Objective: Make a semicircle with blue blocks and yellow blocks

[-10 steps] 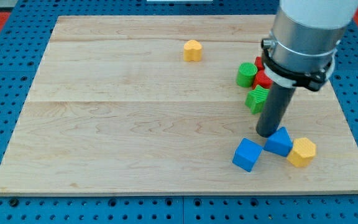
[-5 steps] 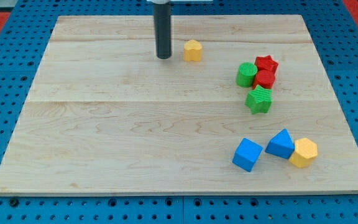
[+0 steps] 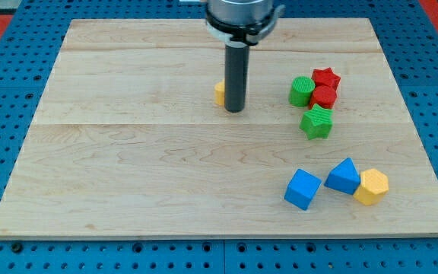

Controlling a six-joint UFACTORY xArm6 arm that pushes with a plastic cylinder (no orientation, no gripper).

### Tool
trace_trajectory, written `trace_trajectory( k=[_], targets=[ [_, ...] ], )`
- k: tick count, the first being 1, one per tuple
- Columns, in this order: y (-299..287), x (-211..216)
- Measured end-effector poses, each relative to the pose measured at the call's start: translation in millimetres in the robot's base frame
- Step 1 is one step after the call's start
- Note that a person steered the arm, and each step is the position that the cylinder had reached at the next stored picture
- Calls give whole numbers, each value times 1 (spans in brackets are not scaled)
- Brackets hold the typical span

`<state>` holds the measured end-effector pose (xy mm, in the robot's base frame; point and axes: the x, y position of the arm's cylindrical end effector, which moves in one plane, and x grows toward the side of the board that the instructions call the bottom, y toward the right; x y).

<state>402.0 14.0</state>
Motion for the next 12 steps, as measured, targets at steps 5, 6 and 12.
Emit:
trace_trajectory(
  k=[5,6,12],
  targets=[
    [-31,-33],
    [-31,-10],
    [23,88]
  ],
)
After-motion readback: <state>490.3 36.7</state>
